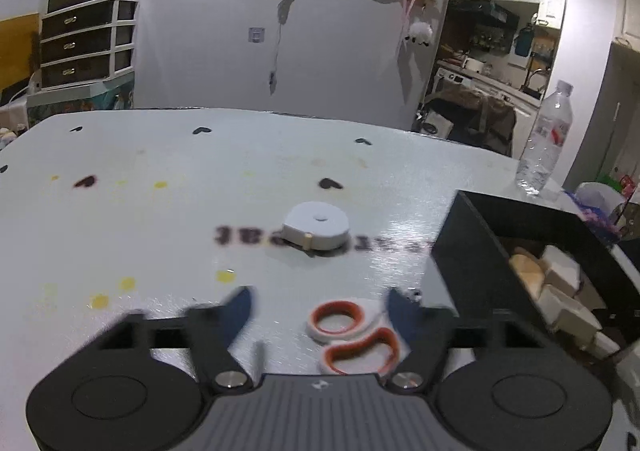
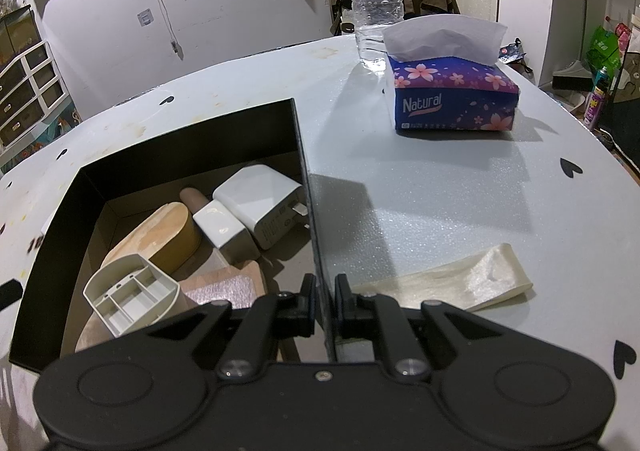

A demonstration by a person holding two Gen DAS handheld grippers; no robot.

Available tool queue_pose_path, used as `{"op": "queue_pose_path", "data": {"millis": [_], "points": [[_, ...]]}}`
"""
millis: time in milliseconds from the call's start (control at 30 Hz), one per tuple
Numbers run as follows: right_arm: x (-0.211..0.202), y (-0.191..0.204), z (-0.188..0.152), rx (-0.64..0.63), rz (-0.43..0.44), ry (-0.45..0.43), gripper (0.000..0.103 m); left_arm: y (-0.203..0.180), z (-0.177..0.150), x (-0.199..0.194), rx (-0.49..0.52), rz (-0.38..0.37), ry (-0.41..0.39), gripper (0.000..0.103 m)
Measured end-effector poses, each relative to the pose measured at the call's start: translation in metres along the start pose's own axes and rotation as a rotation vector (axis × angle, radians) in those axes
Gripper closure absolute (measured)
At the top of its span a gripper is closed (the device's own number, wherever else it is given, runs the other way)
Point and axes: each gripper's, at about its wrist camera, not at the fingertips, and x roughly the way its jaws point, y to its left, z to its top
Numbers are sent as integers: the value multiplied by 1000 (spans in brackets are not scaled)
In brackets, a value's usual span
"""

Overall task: Organize rigid objects
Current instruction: 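Grasp the orange-handled scissors with the left tool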

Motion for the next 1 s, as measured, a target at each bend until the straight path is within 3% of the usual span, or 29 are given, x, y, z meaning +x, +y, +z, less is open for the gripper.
{"op": "queue_pose_path", "data": {"millis": [133, 267, 367, 600, 733, 1000], "points": [[0, 0, 0, 3, 2, -1, 91, -16, -8, 2, 43, -19, 38, 23], [0, 0, 0, 3, 2, -1, 91, -31, -21, 10, 73, 0, 98, 40], [0, 0, 0, 4, 2, -2, 91, -41, -25, 11, 121, 39, 89, 41], [0, 0, 0, 4, 2, -2, 91, -46, -18, 25, 94, 69, 72, 37], [0, 0, 0, 4, 4, -2, 91, -51, -18, 30, 132, 93, 50, 44], [0, 0, 0, 7, 6, -3, 91, -45, -16, 29, 120, 67, 35, 48]]}}
